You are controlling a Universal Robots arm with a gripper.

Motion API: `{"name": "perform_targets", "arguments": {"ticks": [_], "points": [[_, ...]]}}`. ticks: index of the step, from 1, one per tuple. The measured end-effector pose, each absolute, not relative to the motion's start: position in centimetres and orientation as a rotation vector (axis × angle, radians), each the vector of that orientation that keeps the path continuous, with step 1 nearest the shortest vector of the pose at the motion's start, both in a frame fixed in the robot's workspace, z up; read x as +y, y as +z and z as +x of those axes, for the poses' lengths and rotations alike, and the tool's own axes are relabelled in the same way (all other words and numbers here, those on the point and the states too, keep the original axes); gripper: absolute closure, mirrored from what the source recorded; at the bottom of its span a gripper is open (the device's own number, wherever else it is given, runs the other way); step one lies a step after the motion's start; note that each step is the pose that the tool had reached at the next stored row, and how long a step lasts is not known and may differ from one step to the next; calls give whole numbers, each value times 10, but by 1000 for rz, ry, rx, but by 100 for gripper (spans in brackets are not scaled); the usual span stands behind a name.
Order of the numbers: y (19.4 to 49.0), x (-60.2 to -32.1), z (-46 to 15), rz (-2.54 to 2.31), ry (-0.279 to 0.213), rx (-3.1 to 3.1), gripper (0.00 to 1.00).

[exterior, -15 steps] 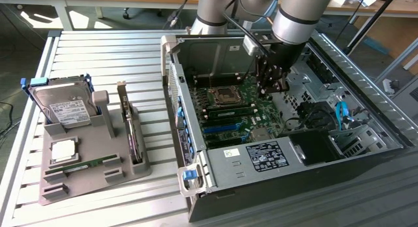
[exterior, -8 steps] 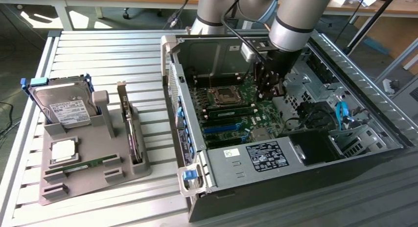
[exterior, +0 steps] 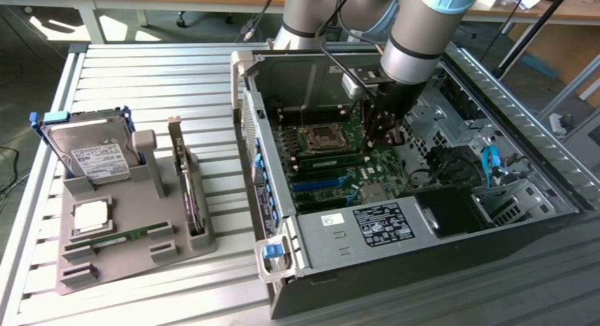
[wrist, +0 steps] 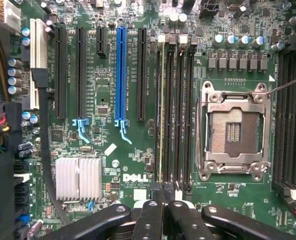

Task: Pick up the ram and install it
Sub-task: 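Press down the ram until it locks into place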

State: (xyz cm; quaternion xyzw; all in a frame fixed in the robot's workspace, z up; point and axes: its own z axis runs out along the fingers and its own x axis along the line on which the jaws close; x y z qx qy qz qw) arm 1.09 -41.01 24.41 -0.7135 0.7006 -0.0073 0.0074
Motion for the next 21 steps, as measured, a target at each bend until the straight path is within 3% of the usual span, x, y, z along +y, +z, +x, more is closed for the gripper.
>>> {"name": "perform_targets", "arguments": {"ticks": [21], "points": [[231, -409, 11, -2233, -28, 2193, 89]]}}
